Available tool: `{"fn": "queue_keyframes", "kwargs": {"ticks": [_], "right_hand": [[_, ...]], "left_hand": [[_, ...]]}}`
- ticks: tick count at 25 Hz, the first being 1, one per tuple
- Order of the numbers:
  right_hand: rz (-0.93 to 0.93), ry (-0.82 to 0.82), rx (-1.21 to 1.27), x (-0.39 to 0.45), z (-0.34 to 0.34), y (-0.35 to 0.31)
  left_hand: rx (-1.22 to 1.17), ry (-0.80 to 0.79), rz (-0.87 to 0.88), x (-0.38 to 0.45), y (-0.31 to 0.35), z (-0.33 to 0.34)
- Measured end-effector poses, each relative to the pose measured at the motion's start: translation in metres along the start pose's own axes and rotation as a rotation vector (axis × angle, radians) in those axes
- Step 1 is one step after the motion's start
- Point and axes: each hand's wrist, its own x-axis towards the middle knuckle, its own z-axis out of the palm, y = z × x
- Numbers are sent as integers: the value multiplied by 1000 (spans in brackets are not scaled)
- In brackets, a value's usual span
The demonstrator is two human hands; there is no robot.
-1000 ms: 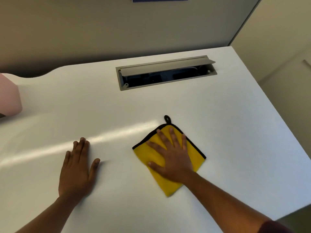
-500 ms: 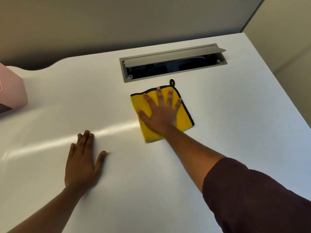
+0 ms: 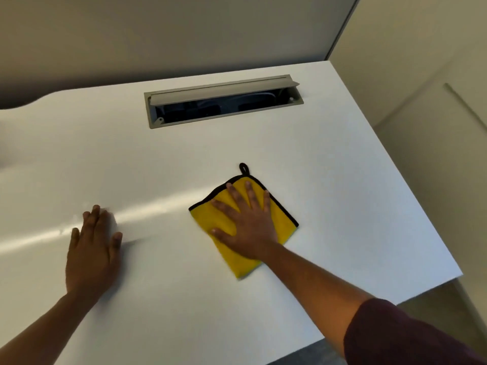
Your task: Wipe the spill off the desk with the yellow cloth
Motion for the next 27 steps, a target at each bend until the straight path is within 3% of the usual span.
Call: {"fn": "queue_keyframes", "kwargs": {"ticks": [6, 9, 13, 19, 27], "right_hand": [[441, -45, 14, -16, -42, 157], [585, -49, 28, -47, -46, 200], [684, -38, 35, -102, -44, 206], [657, -52, -1, -189, -22, 111], [337, -50, -17, -190, 15, -120]], "left_hand": [[-92, -87, 199, -34, 145, 45], [-27, -136, 275, -47, 162, 64], [3, -146, 297, -49, 159, 70], [-49, -172, 328, -64, 150, 61], [-86, -179, 253, -128, 57, 28]]}}
